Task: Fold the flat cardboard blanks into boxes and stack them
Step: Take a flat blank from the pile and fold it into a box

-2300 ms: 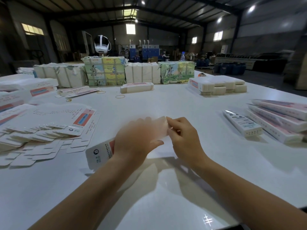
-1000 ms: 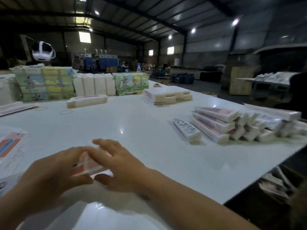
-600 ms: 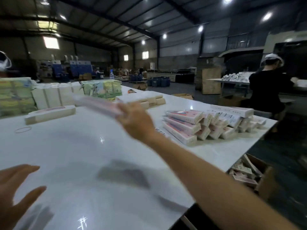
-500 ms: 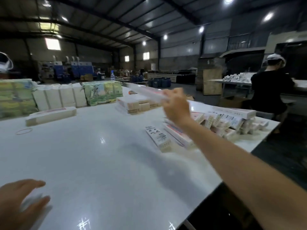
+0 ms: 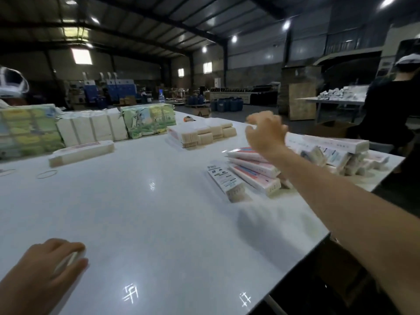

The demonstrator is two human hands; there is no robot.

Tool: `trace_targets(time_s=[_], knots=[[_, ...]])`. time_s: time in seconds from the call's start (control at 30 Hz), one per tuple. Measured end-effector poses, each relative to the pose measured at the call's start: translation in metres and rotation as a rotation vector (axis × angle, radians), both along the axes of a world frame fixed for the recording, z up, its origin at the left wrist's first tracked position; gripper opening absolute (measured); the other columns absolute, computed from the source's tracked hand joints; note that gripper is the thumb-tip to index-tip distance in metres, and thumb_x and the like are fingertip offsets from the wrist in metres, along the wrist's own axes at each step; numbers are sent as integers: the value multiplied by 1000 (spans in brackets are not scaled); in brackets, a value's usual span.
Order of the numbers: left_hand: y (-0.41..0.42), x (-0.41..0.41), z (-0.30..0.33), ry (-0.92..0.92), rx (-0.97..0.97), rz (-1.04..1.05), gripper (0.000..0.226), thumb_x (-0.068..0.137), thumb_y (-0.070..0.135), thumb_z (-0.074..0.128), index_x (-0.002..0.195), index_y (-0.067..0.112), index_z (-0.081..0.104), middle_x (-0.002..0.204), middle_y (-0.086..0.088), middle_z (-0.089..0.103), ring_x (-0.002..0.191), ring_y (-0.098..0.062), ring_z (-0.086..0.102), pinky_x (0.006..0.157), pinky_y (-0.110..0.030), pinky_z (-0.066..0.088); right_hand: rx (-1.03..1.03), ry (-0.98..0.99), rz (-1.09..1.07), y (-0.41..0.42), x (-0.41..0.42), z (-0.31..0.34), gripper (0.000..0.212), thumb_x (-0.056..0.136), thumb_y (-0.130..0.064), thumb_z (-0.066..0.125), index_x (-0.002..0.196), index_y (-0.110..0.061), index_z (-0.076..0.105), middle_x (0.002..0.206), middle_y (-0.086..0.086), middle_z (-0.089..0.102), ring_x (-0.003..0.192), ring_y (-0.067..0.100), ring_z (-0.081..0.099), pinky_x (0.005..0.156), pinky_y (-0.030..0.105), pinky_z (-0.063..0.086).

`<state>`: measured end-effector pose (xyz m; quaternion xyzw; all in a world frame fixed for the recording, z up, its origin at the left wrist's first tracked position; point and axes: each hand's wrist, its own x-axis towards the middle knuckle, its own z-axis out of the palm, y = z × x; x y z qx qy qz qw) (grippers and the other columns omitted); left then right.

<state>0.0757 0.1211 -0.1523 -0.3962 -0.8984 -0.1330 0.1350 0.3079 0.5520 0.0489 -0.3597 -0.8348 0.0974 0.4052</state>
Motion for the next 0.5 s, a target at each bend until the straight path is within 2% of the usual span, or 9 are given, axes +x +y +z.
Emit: trace_targets(time_s=[0.07, 0.13, 0.2, 0.23, 0.33, 0.4, 0.5], knots=[[10, 35, 29, -60, 96, 76, 28, 73, 61, 47, 92, 45, 61, 89, 8, 60, 81, -18, 57, 72, -42, 49, 75, -11, 326, -72, -32, -4, 31, 90, -19, 48, 116, -17, 64, 124, 8, 59, 118, 27, 48, 103, 46, 34], [17, 62, 49, -119, 116, 87, 31, 74, 53, 51, 89, 32, 68, 88, 2, 64, 84, -24, 58, 78, -45, 48, 122, -102, 627, -145, -62, -26, 28, 90, -21, 49, 111, -19, 67, 119, 6, 64, 115, 26, 52, 103, 44, 35], [19, 82, 66, -142, 137, 82, 16, 81, 33, 60, 85, 21, 70, 88, 1, 65, 86, -25, 59, 80, -41, 45, 132, -266, 812, -208, -84, -57, 28, 92, -24, 49, 114, -21, 66, 120, 6, 62, 113, 28, 51, 96, 42, 38], [18, 86, 69, -157, 148, 99, 8, 84, 23, 63, 83, 19, 69, 88, 1, 65, 87, -24, 58, 79, -39, 44, 131, -350, 849, -231, -91, -74, 30, 93, -24, 48, 118, -21, 63, 122, 7, 59, 114, 28, 49, 93, 40, 38], [14, 88, 69, -161, 183, 112, 16, 90, 10, 55, 92, 14, 70, 98, 0, 66, 94, -19, 57, 84, -30, 42, 121, -536, 858, -264, -102, -118, 30, 93, -19, 44, 117, -18, 61, 122, 8, 55, 114, 29, 46, 92, 38, 38], [12, 83, 66, -167, 207, 98, 21, 91, 9, 50, 99, 11, 70, 103, -2, 66, 97, -18, 56, 87, -27, 41, 143, -527, 856, -265, -106, -135, 26, 93, -20, 42, 108, -17, 63, 117, 5, 55, 110, 28, 47, 90, 36, 39], [11, 78, 70, -237, 240, 95, 23, 92, 12, 50, 102, 12, 70, 105, -3, 67, 99, -17, 57, 88, -26, 41, 145, -450, 863, -260, -111, -143, 29, 96, -25, 39, 109, -23, 65, 116, -2, 58, 108, 21, 48, 88, 30, 39]])
